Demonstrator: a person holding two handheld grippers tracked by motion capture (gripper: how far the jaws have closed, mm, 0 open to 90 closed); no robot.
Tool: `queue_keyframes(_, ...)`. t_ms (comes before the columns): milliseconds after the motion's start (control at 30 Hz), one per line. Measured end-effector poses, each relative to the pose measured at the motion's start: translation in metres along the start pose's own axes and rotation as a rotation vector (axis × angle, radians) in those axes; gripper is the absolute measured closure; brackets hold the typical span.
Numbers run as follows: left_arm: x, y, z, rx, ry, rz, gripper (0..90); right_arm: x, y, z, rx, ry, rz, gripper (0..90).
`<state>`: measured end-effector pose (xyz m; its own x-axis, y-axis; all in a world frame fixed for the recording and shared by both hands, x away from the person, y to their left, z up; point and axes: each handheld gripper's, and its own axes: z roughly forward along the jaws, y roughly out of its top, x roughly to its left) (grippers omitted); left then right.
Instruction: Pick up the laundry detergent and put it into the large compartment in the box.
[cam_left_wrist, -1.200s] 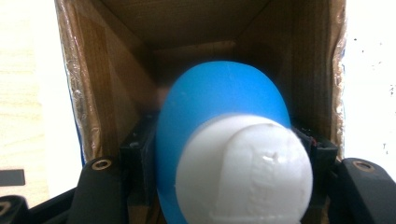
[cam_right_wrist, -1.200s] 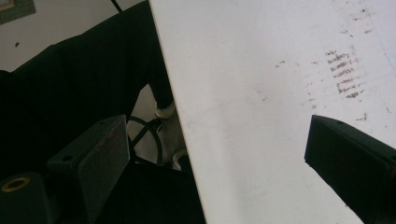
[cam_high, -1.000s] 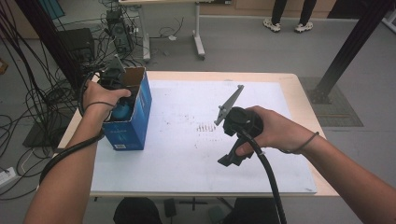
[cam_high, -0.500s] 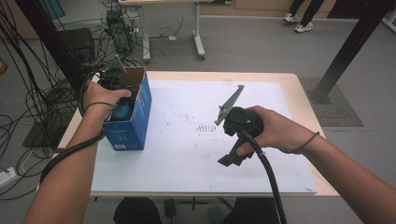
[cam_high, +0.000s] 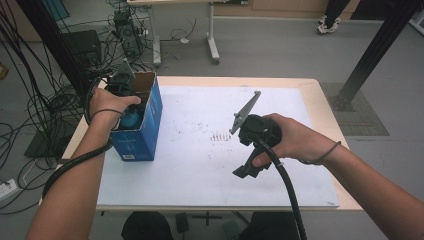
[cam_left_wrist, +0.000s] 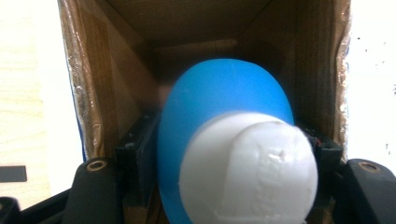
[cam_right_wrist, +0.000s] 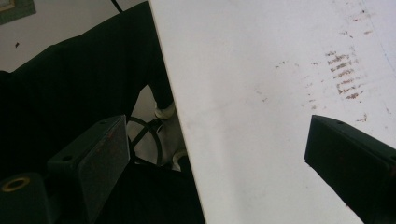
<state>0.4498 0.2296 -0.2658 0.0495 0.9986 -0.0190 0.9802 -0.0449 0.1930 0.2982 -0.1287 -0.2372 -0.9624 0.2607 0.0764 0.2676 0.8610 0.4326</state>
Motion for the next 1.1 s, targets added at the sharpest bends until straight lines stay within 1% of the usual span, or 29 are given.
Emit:
queue_keyframes(100, 0.001, -0.001, -0.001, -0.002, -0.006, -0.006, 32.8, -0.001, 0.000, 0.000, -0.002, -0.002, -0.005, 6.3)
queue_keyframes(133, 0.001, -0.001, -0.001, -0.003, -0.007, -0.007, 32.9, -0.001, -0.001, 0.000, 0.000, -0.001, 0.002, 6.3)
queue_keyframes(233, 0.001, -0.001, -0.004, -0.004, -0.006, -0.002, 33.7, -0.001, -0.001, 0.000, 0.001, -0.004, 0.001, 6.3)
queue_keyframes(367, -0.002, 0.000, -0.012, -0.016, -0.007, 0.002, 33.8, -0.001, 0.000, 0.000, 0.003, -0.005, -0.001, 6.3)
queue_keyframes(433, -0.003, 0.000, -0.016, -0.024, 0.000, 0.005, 33.8, -0.001, 0.000, 0.000, 0.000, -0.004, -0.008, 6.3)
queue_keyframes(633, -0.004, 0.001, -0.026, -0.037, 0.006, 0.006, 33.2, 0.002, 0.001, -0.001, -0.002, -0.003, -0.007, 6.4)
queue_keyframes(800, -0.005, 0.000, -0.035, -0.057, 0.010, 0.007, 32.8, 0.001, 0.001, -0.001, -0.004, -0.005, -0.008, 6.4)
queue_keyframes(1033, -0.008, -0.002, -0.050, -0.083, 0.013, 0.015, 28.1, 0.003, 0.001, -0.002, -0.005, -0.007, -0.012, 6.4)
queue_keyframes(1100, -0.010, -0.003, -0.054, -0.089, 0.005, 0.020, 26.7, 0.002, 0.001, -0.001, -0.004, -0.006, -0.011, 6.4)
